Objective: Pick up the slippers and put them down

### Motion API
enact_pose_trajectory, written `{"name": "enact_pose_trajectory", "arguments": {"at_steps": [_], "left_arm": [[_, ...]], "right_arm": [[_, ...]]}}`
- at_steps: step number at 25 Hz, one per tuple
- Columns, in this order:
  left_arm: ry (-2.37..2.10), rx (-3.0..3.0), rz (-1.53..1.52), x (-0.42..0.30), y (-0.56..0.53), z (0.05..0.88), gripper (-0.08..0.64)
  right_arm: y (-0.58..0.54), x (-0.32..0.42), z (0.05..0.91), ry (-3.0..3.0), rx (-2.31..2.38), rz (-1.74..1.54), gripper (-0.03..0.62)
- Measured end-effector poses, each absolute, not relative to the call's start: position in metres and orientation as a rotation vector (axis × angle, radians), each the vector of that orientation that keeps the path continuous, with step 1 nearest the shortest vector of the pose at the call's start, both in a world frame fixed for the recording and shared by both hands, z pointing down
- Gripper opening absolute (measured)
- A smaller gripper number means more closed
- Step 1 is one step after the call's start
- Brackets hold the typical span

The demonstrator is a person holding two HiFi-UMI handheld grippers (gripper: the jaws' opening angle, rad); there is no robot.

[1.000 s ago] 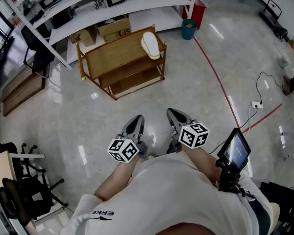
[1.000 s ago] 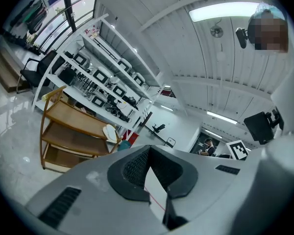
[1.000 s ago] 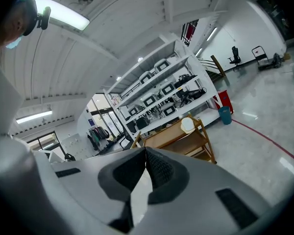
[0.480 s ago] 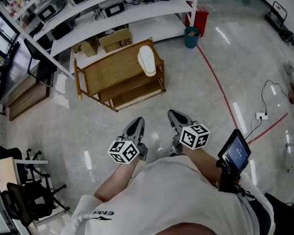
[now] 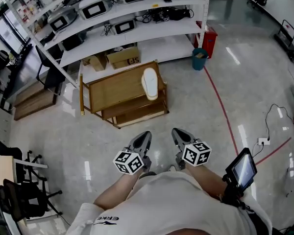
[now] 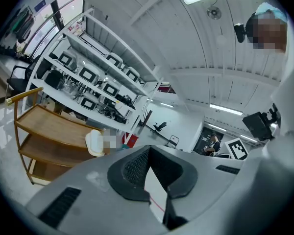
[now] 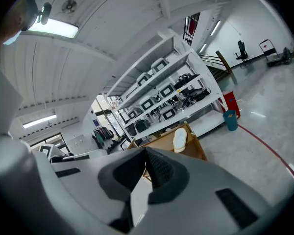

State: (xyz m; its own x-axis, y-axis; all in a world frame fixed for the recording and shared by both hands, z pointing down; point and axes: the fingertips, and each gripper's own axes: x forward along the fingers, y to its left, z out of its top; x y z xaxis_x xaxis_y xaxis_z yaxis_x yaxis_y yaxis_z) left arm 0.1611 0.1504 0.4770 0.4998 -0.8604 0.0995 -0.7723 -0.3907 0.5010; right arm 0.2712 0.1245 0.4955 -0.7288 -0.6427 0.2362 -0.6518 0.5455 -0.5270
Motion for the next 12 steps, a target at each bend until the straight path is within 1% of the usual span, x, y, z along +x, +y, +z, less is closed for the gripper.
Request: {"name": "enact_pose_trajectory", "arguments": {"at_steps": [6,12], "left_arm": [[-1.337,2.248,-0.239,0.174,0.133,0.475,0.003],[-1.352,2.212,-0.234,0.16,0.121,0.48,0.003]], "right_arm": [[0.109,0.273,0.495,-2.765,1.12,0.97,0.006],[0.097,0.261,0.505,-2.734,1.103,1.012,0.006]]}}
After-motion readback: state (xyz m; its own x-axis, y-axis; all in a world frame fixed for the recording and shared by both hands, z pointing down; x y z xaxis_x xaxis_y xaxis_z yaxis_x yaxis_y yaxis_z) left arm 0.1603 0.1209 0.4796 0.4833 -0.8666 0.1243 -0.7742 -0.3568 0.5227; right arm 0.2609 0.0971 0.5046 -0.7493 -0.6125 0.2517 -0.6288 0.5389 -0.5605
